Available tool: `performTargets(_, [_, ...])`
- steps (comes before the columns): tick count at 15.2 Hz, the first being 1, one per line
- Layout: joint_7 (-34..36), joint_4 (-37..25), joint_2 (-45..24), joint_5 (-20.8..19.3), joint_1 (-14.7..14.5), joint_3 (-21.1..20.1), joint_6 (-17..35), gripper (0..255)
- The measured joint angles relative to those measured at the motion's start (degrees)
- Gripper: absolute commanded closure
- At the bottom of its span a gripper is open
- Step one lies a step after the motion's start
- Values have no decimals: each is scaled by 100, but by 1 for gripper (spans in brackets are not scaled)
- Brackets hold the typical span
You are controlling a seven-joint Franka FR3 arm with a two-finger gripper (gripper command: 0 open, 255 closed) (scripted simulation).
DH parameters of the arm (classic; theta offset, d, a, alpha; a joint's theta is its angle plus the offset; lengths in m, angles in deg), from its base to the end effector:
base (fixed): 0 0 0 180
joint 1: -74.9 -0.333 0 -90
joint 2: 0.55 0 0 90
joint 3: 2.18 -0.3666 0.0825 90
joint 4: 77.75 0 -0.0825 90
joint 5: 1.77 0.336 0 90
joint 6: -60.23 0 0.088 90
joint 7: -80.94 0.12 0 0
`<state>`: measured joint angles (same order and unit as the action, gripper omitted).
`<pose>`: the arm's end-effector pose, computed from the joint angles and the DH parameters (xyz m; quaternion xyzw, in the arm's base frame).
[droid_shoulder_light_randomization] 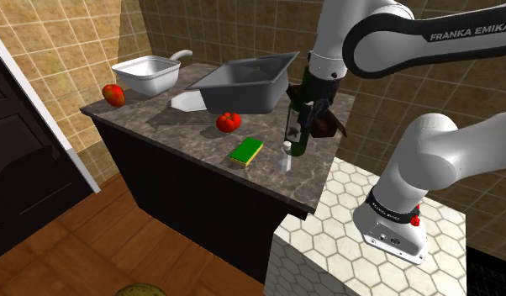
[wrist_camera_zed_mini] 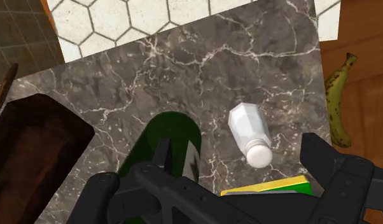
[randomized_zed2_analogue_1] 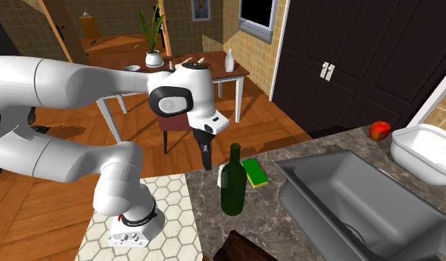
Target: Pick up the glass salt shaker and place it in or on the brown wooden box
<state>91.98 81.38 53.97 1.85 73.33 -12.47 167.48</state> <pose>0.1846 0.0533 0.4884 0.9982 -0.0375 0.0264 0.0389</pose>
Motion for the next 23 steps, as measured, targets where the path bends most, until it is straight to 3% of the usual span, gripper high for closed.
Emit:
performTargets(8, [1193,1018,-665,590,-52,-899,2506,0])
performTargets(15, [1264,1283,-1339,631,64,-1070,3502,0])
performTargets(21, [1268,1286,-1430,626,86,-1087,3602,0])
performTargets(22, [1268,1286,-1430,626,86,-1087,3602,255])
performTargets(23, [1268,1286,-1430,626,86,-1087,3602,255])
